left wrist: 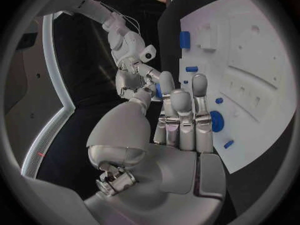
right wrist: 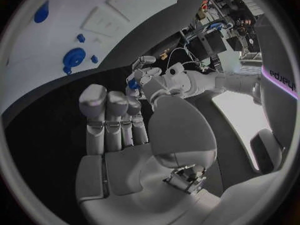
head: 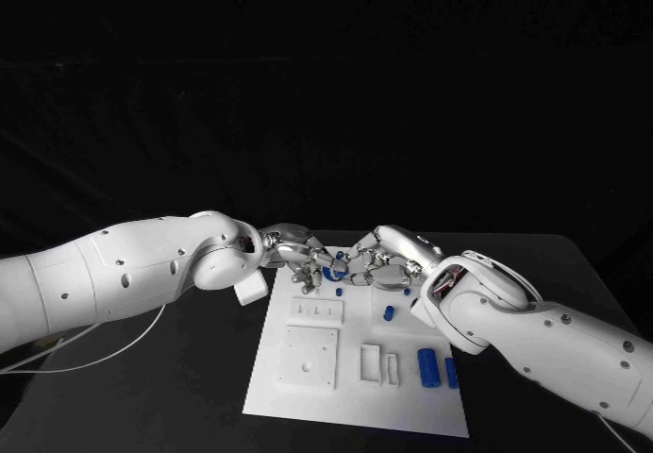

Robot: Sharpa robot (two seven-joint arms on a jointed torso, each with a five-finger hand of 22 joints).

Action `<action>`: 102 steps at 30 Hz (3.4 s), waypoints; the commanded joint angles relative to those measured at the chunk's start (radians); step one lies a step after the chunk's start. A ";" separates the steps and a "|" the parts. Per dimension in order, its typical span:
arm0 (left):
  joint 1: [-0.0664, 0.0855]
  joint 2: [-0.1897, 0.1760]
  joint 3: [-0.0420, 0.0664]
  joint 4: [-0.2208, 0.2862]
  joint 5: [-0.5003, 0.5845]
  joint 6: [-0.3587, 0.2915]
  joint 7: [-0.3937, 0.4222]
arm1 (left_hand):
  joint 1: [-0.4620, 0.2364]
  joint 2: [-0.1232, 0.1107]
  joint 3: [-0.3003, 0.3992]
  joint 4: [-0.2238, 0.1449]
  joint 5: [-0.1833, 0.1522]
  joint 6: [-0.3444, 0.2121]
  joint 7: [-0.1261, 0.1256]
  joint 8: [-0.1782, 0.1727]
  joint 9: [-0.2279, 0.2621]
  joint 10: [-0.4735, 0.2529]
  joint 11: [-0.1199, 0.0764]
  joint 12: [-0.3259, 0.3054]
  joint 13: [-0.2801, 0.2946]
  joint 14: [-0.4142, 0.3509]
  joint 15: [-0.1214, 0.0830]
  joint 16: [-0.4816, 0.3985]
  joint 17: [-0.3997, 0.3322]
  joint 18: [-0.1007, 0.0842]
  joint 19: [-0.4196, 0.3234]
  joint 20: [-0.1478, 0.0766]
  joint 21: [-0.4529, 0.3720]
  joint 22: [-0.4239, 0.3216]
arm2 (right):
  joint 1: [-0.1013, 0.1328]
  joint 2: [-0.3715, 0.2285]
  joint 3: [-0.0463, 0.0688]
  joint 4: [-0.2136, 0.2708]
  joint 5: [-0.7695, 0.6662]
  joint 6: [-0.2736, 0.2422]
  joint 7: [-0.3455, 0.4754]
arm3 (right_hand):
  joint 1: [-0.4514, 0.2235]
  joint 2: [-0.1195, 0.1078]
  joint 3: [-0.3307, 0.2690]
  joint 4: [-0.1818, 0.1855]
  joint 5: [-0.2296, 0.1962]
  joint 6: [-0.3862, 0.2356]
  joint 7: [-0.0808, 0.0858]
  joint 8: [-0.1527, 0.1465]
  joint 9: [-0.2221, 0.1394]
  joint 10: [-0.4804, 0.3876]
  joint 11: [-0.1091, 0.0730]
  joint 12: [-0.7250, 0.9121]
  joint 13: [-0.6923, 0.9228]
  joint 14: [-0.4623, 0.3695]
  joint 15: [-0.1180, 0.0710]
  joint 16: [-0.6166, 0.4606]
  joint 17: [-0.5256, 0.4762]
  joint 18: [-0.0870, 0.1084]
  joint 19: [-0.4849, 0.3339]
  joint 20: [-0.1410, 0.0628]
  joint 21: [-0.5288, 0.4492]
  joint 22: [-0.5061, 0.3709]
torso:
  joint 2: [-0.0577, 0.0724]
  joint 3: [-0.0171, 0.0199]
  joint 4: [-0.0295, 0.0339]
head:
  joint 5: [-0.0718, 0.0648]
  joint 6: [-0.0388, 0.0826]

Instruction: Assemble the parts on the task board

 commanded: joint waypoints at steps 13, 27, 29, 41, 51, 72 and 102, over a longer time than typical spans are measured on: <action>0.003 -0.001 0.003 -0.011 0.014 -0.058 0.019 | 0.071 0.067 0.007 -0.004 0.005 0.029 -0.033 0.003 0.001 0.023 0.001 -0.007 -0.001 -0.007 -0.001 0.003 -0.003 -0.007 0.000 0.001 0.000 0.017 | -0.008 -0.001 -0.004 0.011 -0.016 0.031 0.008 | -0.003 0.011 -0.011 0.003 -0.007 0.009 -0.003 0.002 0.001 0.002 -0.011 0.005 0.003 0.003 -0.007 0.002 0.002 0.003 0.024 -0.007 0.006 0.100 | 0.000 -0.0007 0.0002 | -0.001 -0.003; 0.003 0.001 0.002 -0.002 -0.020 -0.030 0.000 | 0.079 0.056 0.006 -0.013 0.012 0.040 -0.035 0.003 -0.008 0.029 -0.001 -0.005 0.000 -0.004 -0.003 0.008 -0.001 -0.008 0.002 -0.001 0.005 0.018 | -0.008 -0.003 -0.004 -0.010 -0.016 -0.046 -0.033 | -0.005 -0.006 -0.055 0.065 -0.004 -0.039 0.006 0.002 0.000 -0.014 -0.006 -0.020 -0.012 0.001 -0.002 -0.016 -0.007 0.007 0.026 -0.003 -0.022 0.094 | 0.000 -0.0001 0.0002 | -0.001 -0.002; 0.003 0.000 0.002 0.001 -0.033 -0.034 -0.005 | 0.081 0.054 0.006 -0.014 0.014 0.042 -0.036 0.003 -0.010 0.031 -0.001 -0.004 0.000 -0.002 -0.004 0.009 0.000 -0.007 0.002 -0.002 0.006 0.018 | -0.008 -0.004 -0.003 -0.015 -0.016 -0.057 -0.039 | 0.001 -0.011 -0.058 0.074 -0.004 -0.041 0.007 0.002 0.001 -0.015 -0.005 -0.021 -0.014 0.002 -0.001 -0.017 -0.007 0.007 0.028 -0.002 -0.023 0.095 | 0.000 0.0000 -0.0001 | -0.001 -0.001; 0.003 -0.006 -0.002 0.047 -0.059 -0.214 -0.035 | 0.081 0.048 0.003 -0.010 0.025 0.054 -0.041 0.004 -0.010 0.036 -0.006 0.011 0.002 0.012 -0.009 0.013 0.003 -0.007 0.014 -0.007 0.016 0.018 | -0.009 -0.006 -0.003 -0.004 -0.029 -0.032 -0.110 | 0.035 -0.042 -0.260 0.196 -0.022 -0.063 0.011 0.002 0.002 -0.028 0.001 -0.032 -0.029 -0.005 0.004 -0.026 -0.014 0.010 0.028 0.003 -0.049 0.093 | 0.000 0.0005 0.0013 | 0.000 0.002; 0.003 -0.007 -0.007 0.077 -0.058 -0.414 -0.058 | 0.083 0.032 0.005 -0.012 0.052 0.068 -0.045 0.005 -0.006 0.039 -0.011 0.030 -0.002 0.030 -0.013 0.009 0.004 -0.006 0.026 -0.011 0.023 0.017 | -0.016 -0.007 -0.003 0.006 -0.046 -0.033 -0.156 | 0.047 -0.059 -0.300 0.241 -0.020 -0.065 0.011 0.002 0.003 -0.029 0.001 -0.029 -0.032 -0.005 0.004 -0.026 -0.014 0.010 0.030 0.003 -0.054 0.093 | 0.000 -0.0005 0.0003 | -0.001 0.002; 0.002 -0.009 -0.012 0.104 -0.043 -0.442 -0.073 | 0.082 0.028 0.011 -0.010 0.058 0.070 -0.046 0.004 -0.003 0.040 -0.012 0.037 -0.010 0.036 -0.014 0.001 0.007 -0.006 0.028 -0.012 0.024 0.016 | -0.026 0.020 -0.003 -0.017 -0.082 -0.183 -0.293 | 0.032 -0.063 -0.236 0.283 -0.055 -0.042 0.004 0.002 0.003 -0.015 -0.004 -0.025 -0.035 0.008 -0.001 -0.025 -0.009 0.008 0.040 -0.002 -0.045 0.094 | 0.000 -0.0009 0.0006 | 0.003 0.001; 0.002 -0.004 -0.012 0.115 -0.032 -0.421 -0.074 | 0.079 0.028 0.014 -0.010 0.059 0.071 -0.046 0.004 -0.001 0.039 -0.012 0.040 -0.016 0.037 -0.014 -0.003 0.011 -0.007 0.028 -0.012 0.024 0.016 | -0.026 0.061 -0.003 -0.021 -0.073 -0.186 -0.286 | 0.042 -0.069 -0.229 0.302 -0.074 -0.036 0.002 0.002 0.004 -0.010 -0.006 -0.021 -0.033 0.011 -0.003 -0.024 -0.004 0.007 0.043 -0.003 -0.042 0.096 | 0.000 -0.0001 -0.0004 | 0.004 0.000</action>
